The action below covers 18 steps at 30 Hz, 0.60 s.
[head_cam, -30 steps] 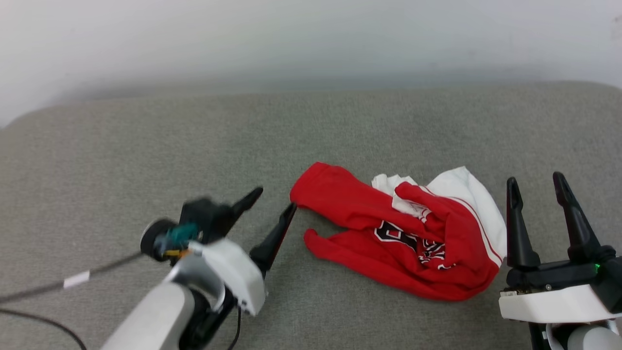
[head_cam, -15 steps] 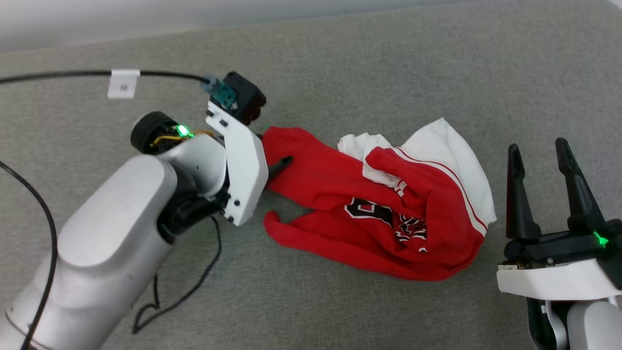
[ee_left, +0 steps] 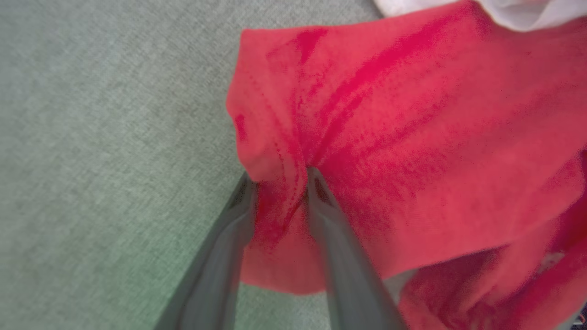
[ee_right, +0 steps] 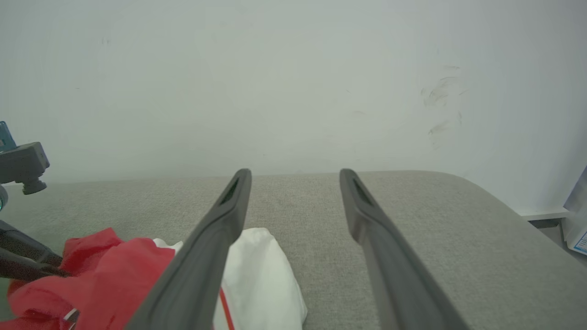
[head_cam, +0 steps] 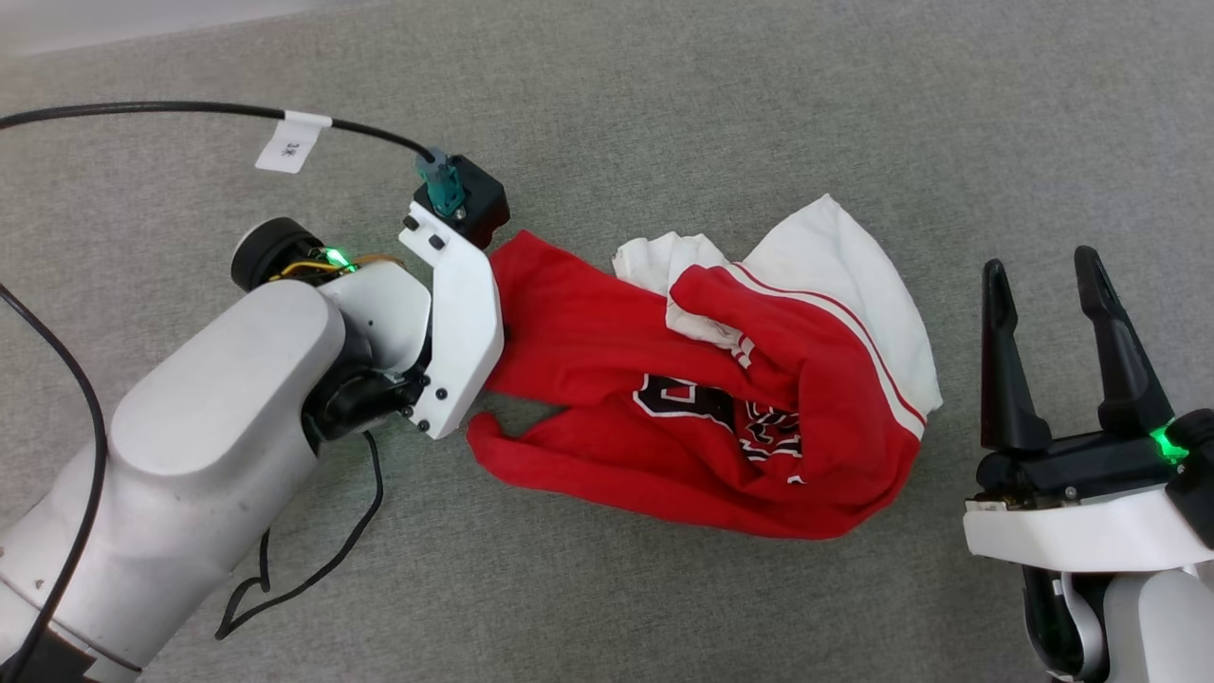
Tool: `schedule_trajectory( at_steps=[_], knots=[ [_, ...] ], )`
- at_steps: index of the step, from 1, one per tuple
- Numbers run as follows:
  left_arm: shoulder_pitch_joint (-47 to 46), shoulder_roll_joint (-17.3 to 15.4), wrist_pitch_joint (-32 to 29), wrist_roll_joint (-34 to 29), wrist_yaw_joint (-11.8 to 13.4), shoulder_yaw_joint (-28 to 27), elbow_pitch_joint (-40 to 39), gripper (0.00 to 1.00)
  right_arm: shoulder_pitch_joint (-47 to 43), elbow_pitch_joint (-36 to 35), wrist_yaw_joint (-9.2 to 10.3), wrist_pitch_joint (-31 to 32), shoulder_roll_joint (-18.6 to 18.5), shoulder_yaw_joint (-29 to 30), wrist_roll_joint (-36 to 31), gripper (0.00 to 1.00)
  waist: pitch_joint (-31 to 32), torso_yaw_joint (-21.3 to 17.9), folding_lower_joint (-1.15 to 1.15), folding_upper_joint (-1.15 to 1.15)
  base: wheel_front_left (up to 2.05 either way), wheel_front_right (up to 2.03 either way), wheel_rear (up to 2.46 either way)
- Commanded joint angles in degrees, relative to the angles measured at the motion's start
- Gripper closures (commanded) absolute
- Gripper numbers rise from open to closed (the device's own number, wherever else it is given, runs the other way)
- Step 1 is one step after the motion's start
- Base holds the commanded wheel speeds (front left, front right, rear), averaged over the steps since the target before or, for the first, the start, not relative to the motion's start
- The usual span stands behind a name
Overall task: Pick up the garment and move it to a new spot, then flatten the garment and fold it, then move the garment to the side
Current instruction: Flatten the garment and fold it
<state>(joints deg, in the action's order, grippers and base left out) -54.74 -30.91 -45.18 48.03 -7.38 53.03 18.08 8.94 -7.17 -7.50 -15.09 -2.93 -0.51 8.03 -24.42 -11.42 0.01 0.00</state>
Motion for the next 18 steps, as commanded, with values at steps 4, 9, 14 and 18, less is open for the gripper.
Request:
schedule_trajectory(
  at_steps=[4, 9, 14, 18],
  knots=[
    [1.83, -1.07, 3.96, 1.48, -0.06, 2.41, 1.06, 1.0, 0.08, 0.29, 0.02, -0.12, 0.09, 0.69, -0.45, 0.0, 0.9, 1.13, -0.01, 0.0, 0.0, 0.0, 0.0],
    [2.52, -2.79, 11.92, 2.48, 0.0, 0.48, -0.59, 1.0, -1.07, 0.7, 0.02, -0.11, 0.09, 1.8, -1.36, 0.0, 4.37, 3.94, -0.01, 0.0, 0.0, 0.0, 0.0],
    [6.99, -6.28, 18.4, 2.82, 1.76, -2.12, -4.62, 1.0, -2.89, 1.2, 0.02, -0.12, 0.09, 2.4, -2.45, 0.0, 8.66, 8.19, -0.01, 0.0, 0.0, 0.0, 0.0],
    [12.57, -9.88, 21.86, 3.56, 5.13, -3.68, -10.11, 1.0, -4.45, 1.45, 0.02, -0.11, 0.08, 2.29, -3.01, 0.0, 11.56, 11.48, -0.01, 0.0, 0.0, 0.0, 0.0]
  ],
)
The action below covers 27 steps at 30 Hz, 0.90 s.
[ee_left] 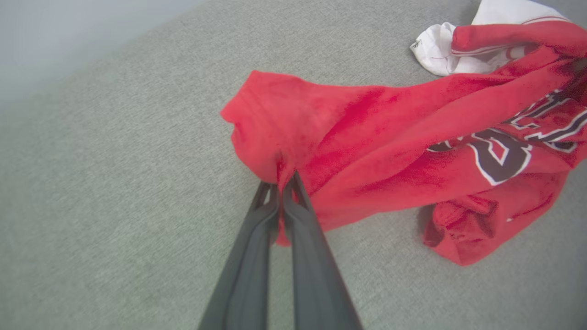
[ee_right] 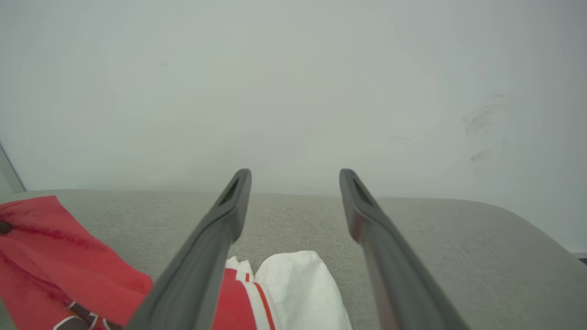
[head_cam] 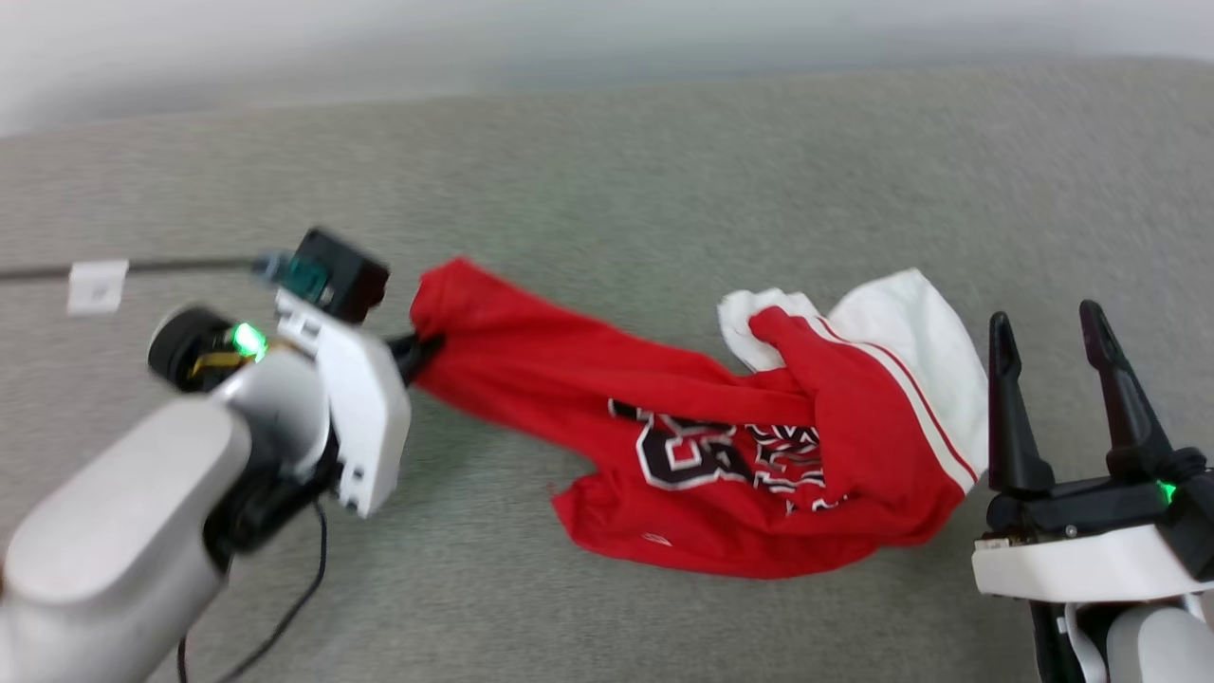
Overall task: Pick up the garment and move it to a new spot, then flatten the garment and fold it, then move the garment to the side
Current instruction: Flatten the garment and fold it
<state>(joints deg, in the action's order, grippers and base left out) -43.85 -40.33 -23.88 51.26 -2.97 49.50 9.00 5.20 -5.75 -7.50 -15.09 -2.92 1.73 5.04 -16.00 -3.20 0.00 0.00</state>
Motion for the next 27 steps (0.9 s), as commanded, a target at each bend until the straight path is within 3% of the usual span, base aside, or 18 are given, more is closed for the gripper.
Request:
schedule_trajectory(
  at_steps=[1, 9, 16, 17, 18, 25, 27],
  knots=[
    [3.43, -1.56, 1.14, 0.49, 1.63, -0.41, -2.56, 1.0, -1.0, 0.09, 0.02, -0.11, 0.07, -0.04, -0.2, 0.0, 3.71, 3.94, 0.0, 0.0, 0.0, 0.0, 0.0],
    [18.37, -7.5, 1.16, 2.06, 5.94, 3.76, -15.74, 1.0, -2.74, 0.71, 0.02, -0.11, 0.06, 0.15, -1.11, 0.0, 7.2, 7.95, 0.0, 0.0, 0.0, 0.0, 0.0],
    [25.75, -3.9, 2.94, 1.94, 7.04, 8.7, -17.85, 1.0, -3.57, 1.48, 0.02, -0.11, 0.07, -0.6, -1.35, 0.0, 9.19, 8.04, 0.0, 0.0, 0.0, 0.0, 0.0],
    [26.04, -2.96, 3.99, 1.69, 7.11, 8.82, -17.58, 0.74, -3.73, 1.51, 0.02, -0.11, 0.07, -0.66, -1.35, 0.0, 9.39, 7.93, 0.0, 0.0, 0.0, 0.0, 0.0],
    [26.23, -2.04, 5.36, 1.23, 7.03, 8.77, -17.4, 0.0, -3.84, 1.5, 0.02, -0.11, 0.07, -0.66, -1.33, 0.0, 9.54, 7.82, 0.0, 0.0, 0.0, 0.0, 0.0],
    [24.32, 1.48, 18.29, -2.04, 9.27, 3.28, -16.28, 0.0, -4.55, 1.59, 0.02, -0.11, 0.07, -0.55, -1.36, 0.0, 10.86, 7.0, 0.0, 0.0, 0.0, 0.0, 0.0],
    [24.24, 2.84, 24.37, -3.1, 11.64, 0.07, -15.75, 0.0, -4.5, 1.35, 0.02, -0.11, 0.06, -0.6, -1.13, 0.0, 10.93, 6.59, 0.0, 0.0, 0.0, 0.0, 0.0]
  ],
)
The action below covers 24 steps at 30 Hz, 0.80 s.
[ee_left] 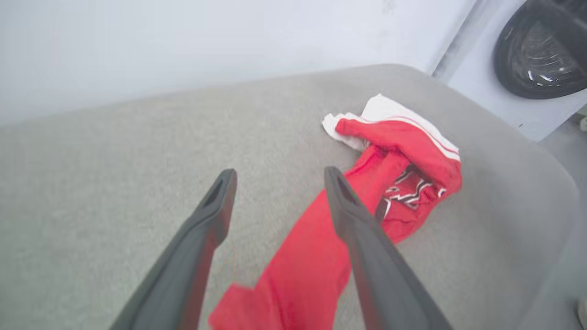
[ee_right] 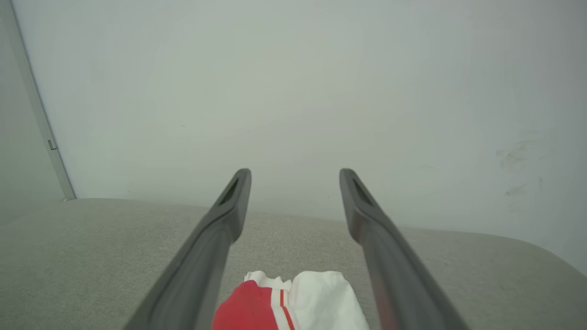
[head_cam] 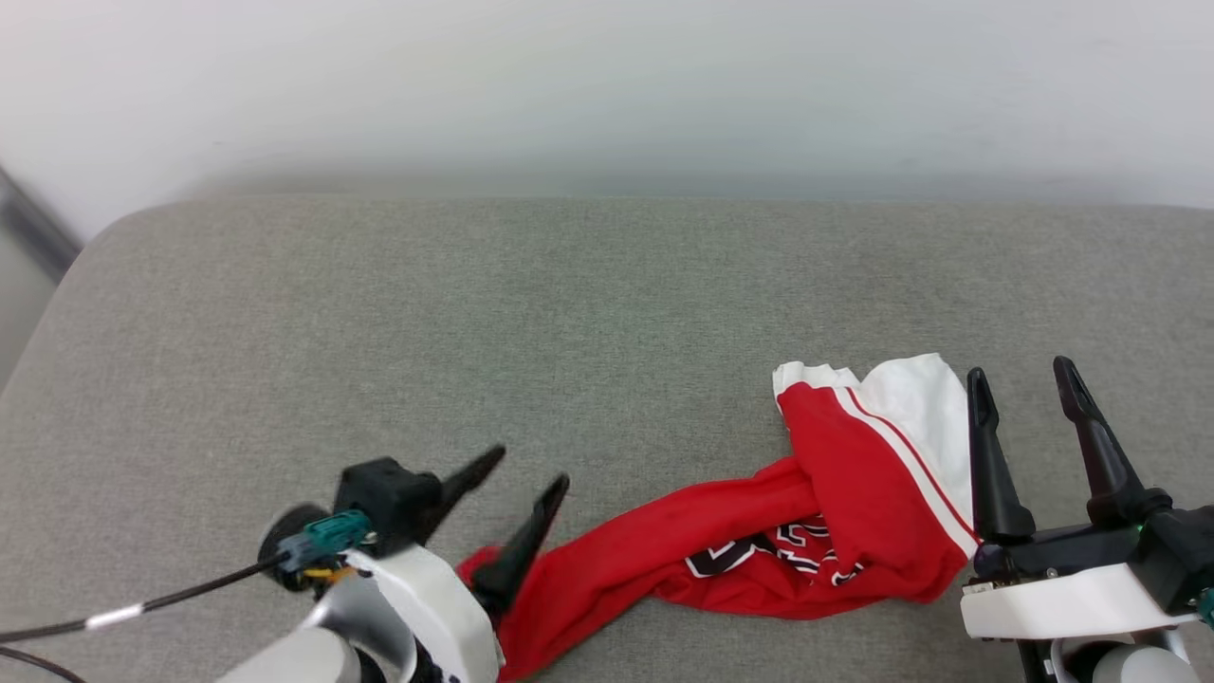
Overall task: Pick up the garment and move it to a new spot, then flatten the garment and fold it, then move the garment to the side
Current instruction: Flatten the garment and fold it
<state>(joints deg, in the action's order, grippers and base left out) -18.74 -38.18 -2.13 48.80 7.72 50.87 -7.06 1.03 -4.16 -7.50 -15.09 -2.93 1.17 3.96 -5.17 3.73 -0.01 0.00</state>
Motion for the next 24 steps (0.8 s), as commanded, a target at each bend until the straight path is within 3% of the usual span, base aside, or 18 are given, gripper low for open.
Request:
schedule_trajectory(
  at_steps=[1, 5, 10, 16, 24],
  knots=[
    [-0.97, 1.07, 5.18, -1.91, 1.53, -2.16, 0.36, 0.0, -0.35, -0.24, 0.02, -0.11, 0.08, -0.11, 0.13, 0.0, 0.27, -0.57, 0.01, 0.0, 0.0, 0.0, 0.0],
    [-1.25, 2.21, 13.46, -5.08, 3.94, -5.35, 1.27, 0.0, -0.79, -0.27, 0.02, -0.11, 0.08, -0.55, 0.47, 0.0, 0.89, -1.46, 0.01, 0.0, 0.0, 0.0, 0.0],
    [0.67, 5.09, 16.94, -6.29, 5.57, -9.45, 1.79, 0.0, -0.94, -0.61, 0.02, -0.11, 0.09, -0.36, 0.37, 0.0, 1.06, -2.48, 0.01, 0.0, 0.0, 0.0, 0.0],
    [-2.05, 5.19, 15.96, -7.63, 2.53, -8.92, 2.95, 0.0, 0.07, -1.38, 0.02, -0.11, 0.09, -0.27, -0.36, 0.0, -0.54, -3.54, 0.01, 0.0, 0.0, 0.0, 0.0],
    [-19.56, 6.22, 1.06, -7.02, -6.27, -5.68, 6.72, 0.0, 3.48, -2.62, 0.02, -0.11, 0.1, -0.21, 0.06, 0.0, -7.33, -7.59, 0.01, 0.0, 0.0, 0.0, 0.0]
  ],
)
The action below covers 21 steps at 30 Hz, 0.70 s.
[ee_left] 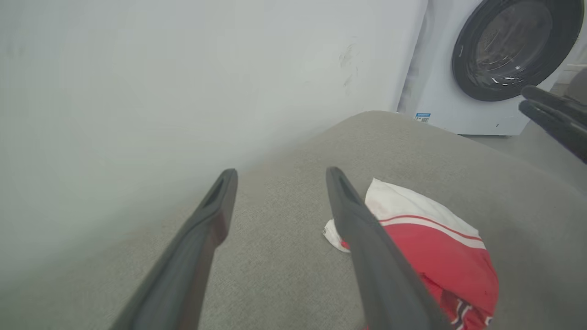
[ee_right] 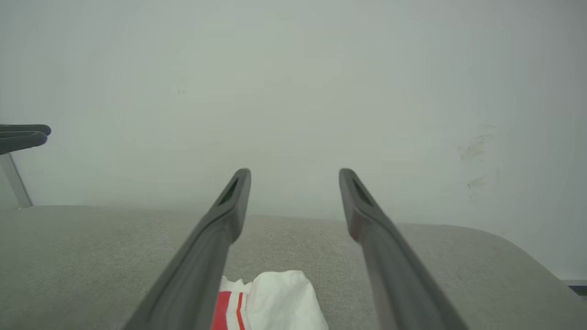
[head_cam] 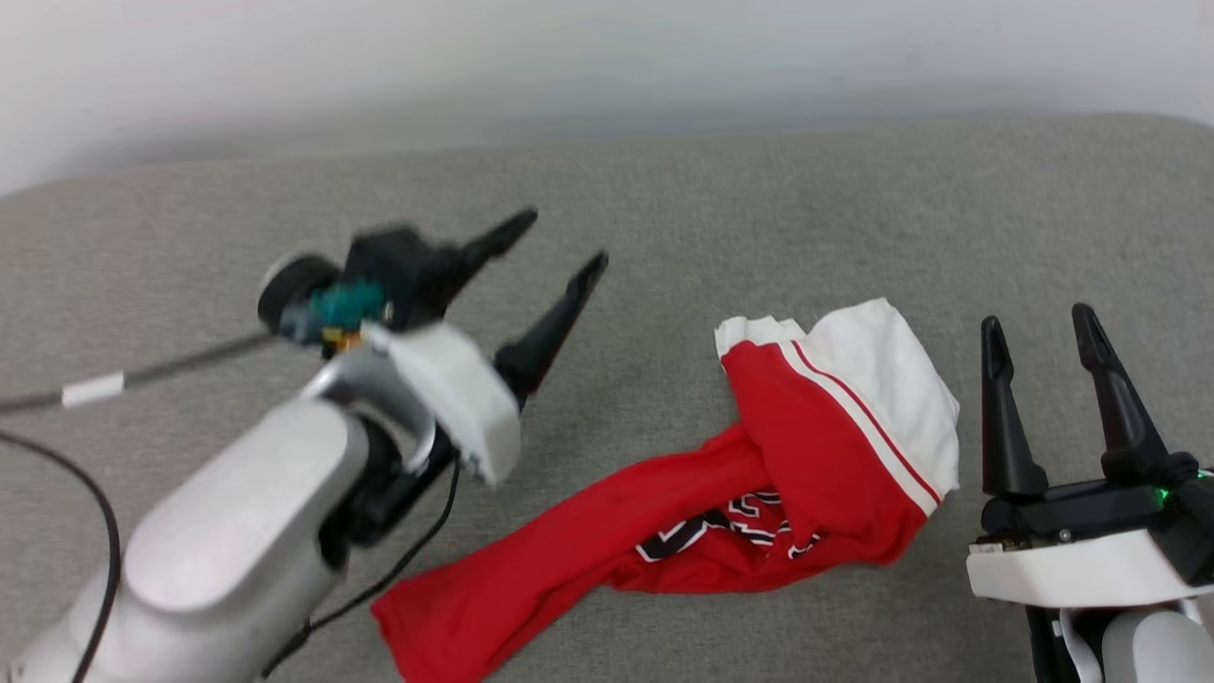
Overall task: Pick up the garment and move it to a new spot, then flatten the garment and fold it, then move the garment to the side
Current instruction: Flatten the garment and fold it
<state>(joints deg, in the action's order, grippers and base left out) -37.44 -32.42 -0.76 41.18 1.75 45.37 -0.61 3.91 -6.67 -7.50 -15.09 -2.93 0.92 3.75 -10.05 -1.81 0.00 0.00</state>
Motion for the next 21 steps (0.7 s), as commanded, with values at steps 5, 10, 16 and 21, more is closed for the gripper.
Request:
schedule_trajectory(
  at_steps=[5, 10, 16, 21],
  knots=[
    [-12.79, 2.27, -13.63, 3.78, -4.62, 1.39, 5.04, 0.0, 2.55, -0.36, 0.02, -0.11, 0.09, -0.25, 1.41, 0.0, -7.04, -5.95, 0.0, 0.0, 0.0, 0.0, 0.0],
    [-21.29, 3.88, -30.27, 9.72, -7.37, 4.59, 11.48, 0.0, 3.66, -0.27, 0.02, -0.11, 0.11, -0.19, 2.45, 0.0, -10.4, -9.39, 0.0, 0.0, 0.0, 0.0, 0.0],
    [-28.1, 4.06, -43.2, 12.11, -8.71, 9.13, 17.0, 0.0, 5.39, -0.17, 0.02, -0.11, 0.09, -0.93, 3.89, 0.0, -13.94, -12.82, 0.0, 0.0, 0.0, 0.0, 0.0],
    [-30.22, 5.44, -46.44, 13.54, -9.02, 10.92, 21.44, 0.0, 6.32, -0.02, 0.02, -0.11, 0.09, -1.7, 4.86, 0.0, -16.0, -14.81, 0.0, 0.0, 0.0, 0.0, 0.0]
  ],
)
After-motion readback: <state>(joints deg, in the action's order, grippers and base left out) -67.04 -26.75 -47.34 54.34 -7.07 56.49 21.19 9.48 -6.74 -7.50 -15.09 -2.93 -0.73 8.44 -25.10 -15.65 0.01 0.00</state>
